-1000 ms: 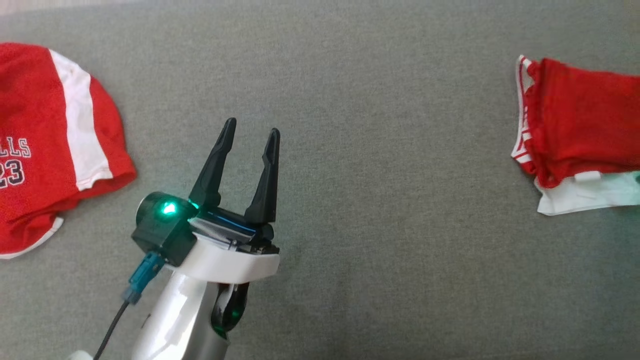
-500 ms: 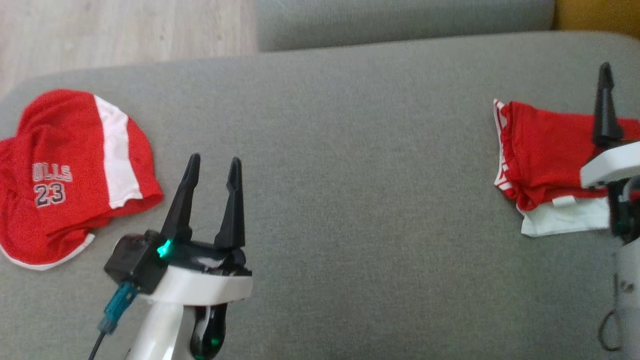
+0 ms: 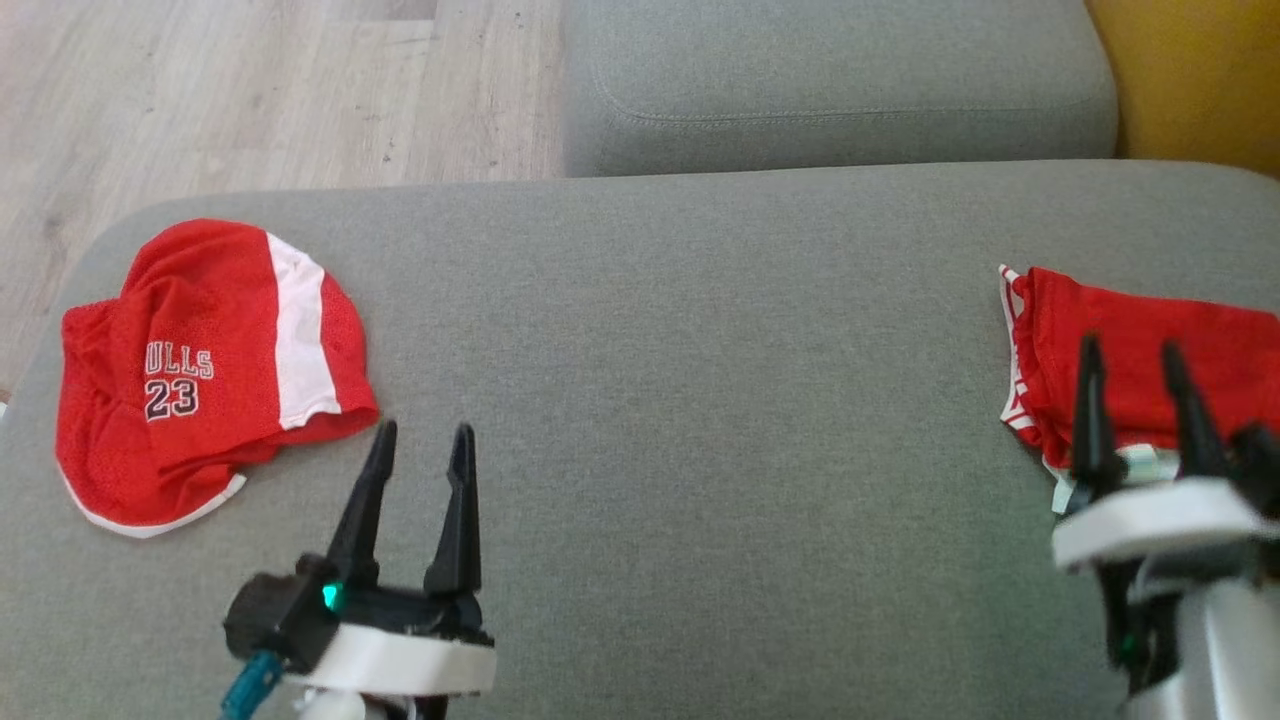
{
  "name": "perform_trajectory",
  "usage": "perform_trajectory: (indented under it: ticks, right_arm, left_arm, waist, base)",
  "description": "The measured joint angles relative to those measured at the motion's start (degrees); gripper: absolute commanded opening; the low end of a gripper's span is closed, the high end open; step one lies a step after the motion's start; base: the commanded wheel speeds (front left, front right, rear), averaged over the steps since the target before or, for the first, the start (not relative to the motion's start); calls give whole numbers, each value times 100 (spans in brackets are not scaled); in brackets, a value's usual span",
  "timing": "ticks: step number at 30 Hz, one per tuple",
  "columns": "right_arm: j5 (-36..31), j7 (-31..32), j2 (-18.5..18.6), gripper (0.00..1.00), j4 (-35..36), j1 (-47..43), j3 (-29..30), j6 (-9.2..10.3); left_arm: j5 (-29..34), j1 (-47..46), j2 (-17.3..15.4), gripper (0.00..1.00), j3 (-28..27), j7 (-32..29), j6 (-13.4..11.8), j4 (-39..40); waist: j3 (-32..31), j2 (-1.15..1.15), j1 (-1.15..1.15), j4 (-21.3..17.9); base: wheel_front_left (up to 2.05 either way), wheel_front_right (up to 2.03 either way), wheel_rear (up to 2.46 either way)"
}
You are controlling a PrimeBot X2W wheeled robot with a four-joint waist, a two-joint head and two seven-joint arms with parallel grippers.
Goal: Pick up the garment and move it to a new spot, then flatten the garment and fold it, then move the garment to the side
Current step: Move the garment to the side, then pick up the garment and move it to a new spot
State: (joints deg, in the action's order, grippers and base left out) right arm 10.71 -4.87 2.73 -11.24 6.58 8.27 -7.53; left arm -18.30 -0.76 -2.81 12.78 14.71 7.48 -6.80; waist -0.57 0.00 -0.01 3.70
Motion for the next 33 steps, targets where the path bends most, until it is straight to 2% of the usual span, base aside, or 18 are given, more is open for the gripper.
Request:
perform_trajectory:
  ticks: [4, 12, 16, 25, 33]
  right_arm:
    - [454, -457, -15, 100, -244, -366, -282, 0]
    - [653, -883, -20, 100, -738, -544, -498, 0]
    - [653, -911, -22, 100, -808, -543, -667, 0]
    - [653, -935, -22, 100, -811, -503, -659, 0]
    - [714, -936, -20, 100, -809, -508, -1038, 0]
  left_arm:
    - [-113, 139, -3, 100, 4, 0, -43, -63]
    - [-266, 143, -4, 100, -5, 0, -44, -152]
    - [-266, 142, -5, 100, -23, 0, -47, -149]
    - [-266, 132, -5, 100, -19, 0, -51, -127]
    - [-223, 121, -5, 100, -213, 0, -153, -130]
  waist:
    - [-11, 0, 0, 19]
    - [-2, 0, 1, 31]
    - [-1, 0, 1, -5]
    - [-13, 0, 1, -23]
    - [-27, 0, 1, 280]
  base:
    - [0, 0, 0]
    - [0, 0, 0]
    - [0, 0, 0]
    - [0, 0, 0]
    - [0, 0, 0]
